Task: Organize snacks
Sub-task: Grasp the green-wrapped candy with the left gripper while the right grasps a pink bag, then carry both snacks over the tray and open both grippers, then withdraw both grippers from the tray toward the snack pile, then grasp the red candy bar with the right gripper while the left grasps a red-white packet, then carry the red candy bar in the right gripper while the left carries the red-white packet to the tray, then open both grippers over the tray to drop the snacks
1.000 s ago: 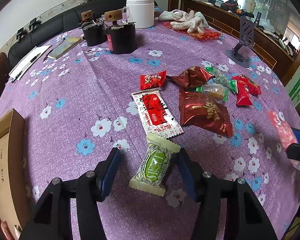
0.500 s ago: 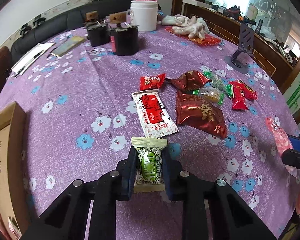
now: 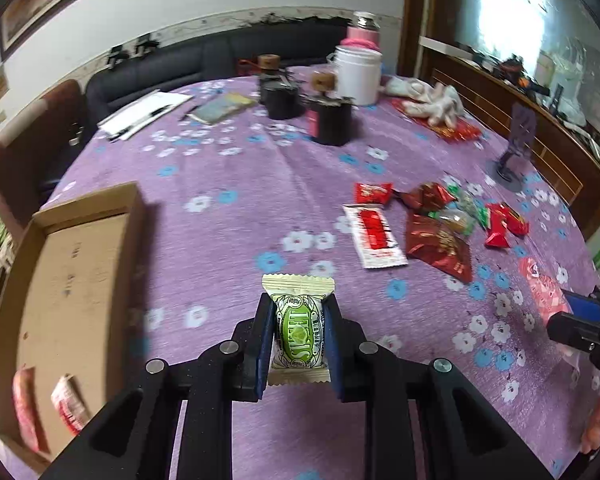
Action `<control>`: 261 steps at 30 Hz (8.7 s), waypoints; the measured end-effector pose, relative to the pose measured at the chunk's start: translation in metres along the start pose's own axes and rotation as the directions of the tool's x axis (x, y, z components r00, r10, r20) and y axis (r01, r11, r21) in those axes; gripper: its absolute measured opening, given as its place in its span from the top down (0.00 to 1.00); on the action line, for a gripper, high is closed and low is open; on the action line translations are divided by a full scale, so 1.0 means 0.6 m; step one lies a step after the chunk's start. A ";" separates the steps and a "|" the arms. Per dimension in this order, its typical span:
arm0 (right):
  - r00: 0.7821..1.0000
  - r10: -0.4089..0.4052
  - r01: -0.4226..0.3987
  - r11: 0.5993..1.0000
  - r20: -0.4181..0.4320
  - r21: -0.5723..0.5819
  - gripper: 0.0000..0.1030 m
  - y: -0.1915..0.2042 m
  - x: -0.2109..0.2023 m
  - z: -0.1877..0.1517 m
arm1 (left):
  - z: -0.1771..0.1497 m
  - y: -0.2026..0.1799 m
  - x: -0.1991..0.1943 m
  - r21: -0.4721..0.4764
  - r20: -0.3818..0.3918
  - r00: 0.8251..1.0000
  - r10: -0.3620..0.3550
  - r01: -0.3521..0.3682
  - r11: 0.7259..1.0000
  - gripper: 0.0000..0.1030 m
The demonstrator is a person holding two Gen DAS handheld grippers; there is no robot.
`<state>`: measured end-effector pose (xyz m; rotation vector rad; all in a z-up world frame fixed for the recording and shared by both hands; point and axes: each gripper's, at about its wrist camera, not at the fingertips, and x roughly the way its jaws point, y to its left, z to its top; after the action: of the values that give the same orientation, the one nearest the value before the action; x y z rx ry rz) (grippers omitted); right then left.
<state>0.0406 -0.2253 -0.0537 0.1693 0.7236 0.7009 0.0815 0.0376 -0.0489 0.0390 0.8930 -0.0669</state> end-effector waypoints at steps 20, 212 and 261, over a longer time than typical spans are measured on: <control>0.976 0.204 -0.214 0.963 -0.078 -0.163 0.75 0.237 0.134 0.080 | -0.048 0.223 -0.095 -0.215 0.032 0.985 0.168 -0.157 0.964 0.76; 0.999 -0.035 0.034 0.999 -0.016 -0.039 0.82 0.019 0.063 0.062 | 0.037 0.050 0.018 -0.119 -0.026 0.991 0.134 -0.136 0.984 0.71; 0.975 -0.039 -0.014 0.971 -0.219 -0.237 0.82 0.351 0.528 0.225 | 0.049 0.463 0.082 -0.387 -0.195 0.953 0.233 -0.293 0.874 0.70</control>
<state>0.1879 0.1506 -0.0484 -0.1355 0.8462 0.7962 0.1560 0.3107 -0.0670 -0.2330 1.0226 0.3871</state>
